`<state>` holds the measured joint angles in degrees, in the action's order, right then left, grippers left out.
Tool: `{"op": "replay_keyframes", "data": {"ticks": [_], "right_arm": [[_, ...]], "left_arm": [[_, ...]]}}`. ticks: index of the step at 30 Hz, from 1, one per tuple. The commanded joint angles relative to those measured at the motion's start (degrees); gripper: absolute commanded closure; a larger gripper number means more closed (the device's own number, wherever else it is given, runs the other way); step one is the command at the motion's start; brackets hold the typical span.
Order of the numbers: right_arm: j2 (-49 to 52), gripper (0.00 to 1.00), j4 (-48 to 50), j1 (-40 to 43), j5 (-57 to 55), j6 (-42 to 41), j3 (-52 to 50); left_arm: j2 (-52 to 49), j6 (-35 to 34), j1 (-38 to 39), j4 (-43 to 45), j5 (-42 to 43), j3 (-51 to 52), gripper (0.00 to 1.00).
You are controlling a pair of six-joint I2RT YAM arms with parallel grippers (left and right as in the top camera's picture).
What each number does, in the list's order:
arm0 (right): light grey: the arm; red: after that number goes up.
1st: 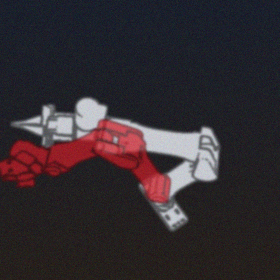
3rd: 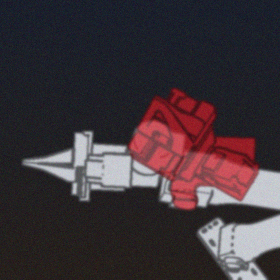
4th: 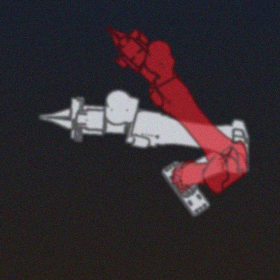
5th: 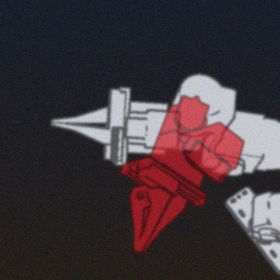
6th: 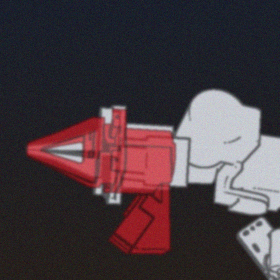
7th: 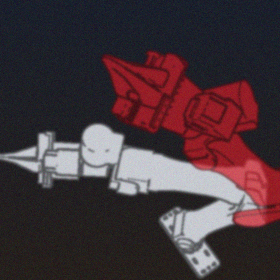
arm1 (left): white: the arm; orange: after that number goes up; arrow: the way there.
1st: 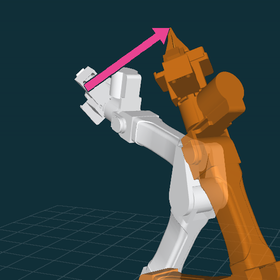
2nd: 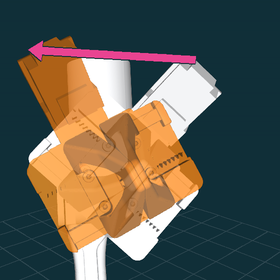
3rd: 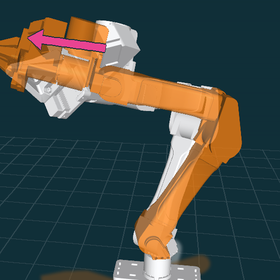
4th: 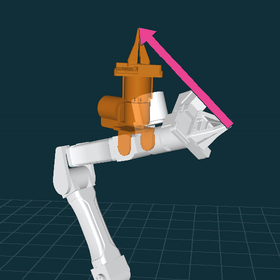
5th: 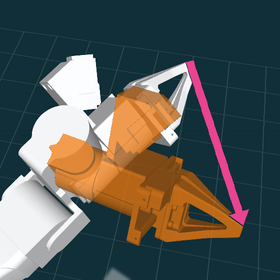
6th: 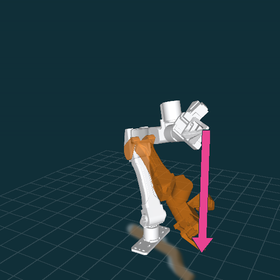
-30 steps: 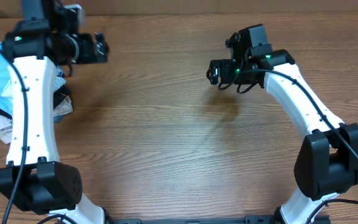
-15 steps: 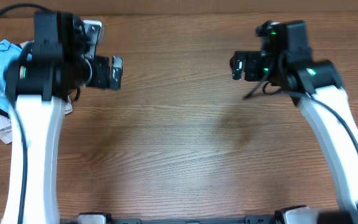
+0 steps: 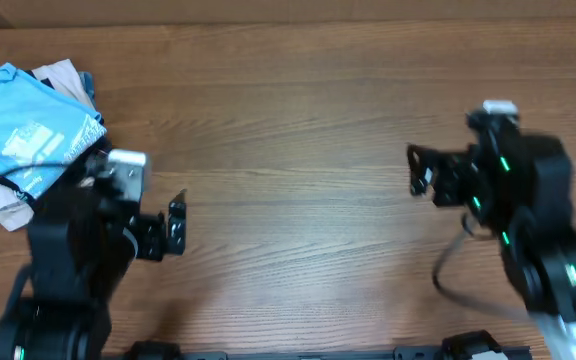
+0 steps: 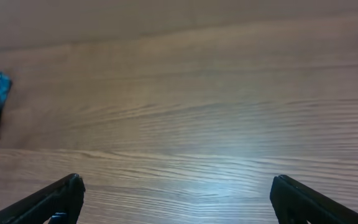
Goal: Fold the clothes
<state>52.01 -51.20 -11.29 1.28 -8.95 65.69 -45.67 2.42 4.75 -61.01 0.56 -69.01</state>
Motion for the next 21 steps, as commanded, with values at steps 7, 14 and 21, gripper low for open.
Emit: {"op": "replay_keyframes", "data": {"ticks": [7,14,21], "right_arm": [[-8.20,0.00,-7.13,0.11,-2.54,-0.24,-2.10],[-6.88,0.00,-9.35,0.11,-2.54,-0.24,-2.10],[-6.43,0.00,-9.46,0.11,-2.54,-0.24,-2.19]], "left_arm": [[1.57,-1.14,-0.13,-2.86,-2.64,0.72,0.00],[1.44,-1.14,-0.13,-3.69,-2.64,0.72,0.00],[1.44,-1.14,-0.13,-3.69,-2.64,0.72,0.00]]}}
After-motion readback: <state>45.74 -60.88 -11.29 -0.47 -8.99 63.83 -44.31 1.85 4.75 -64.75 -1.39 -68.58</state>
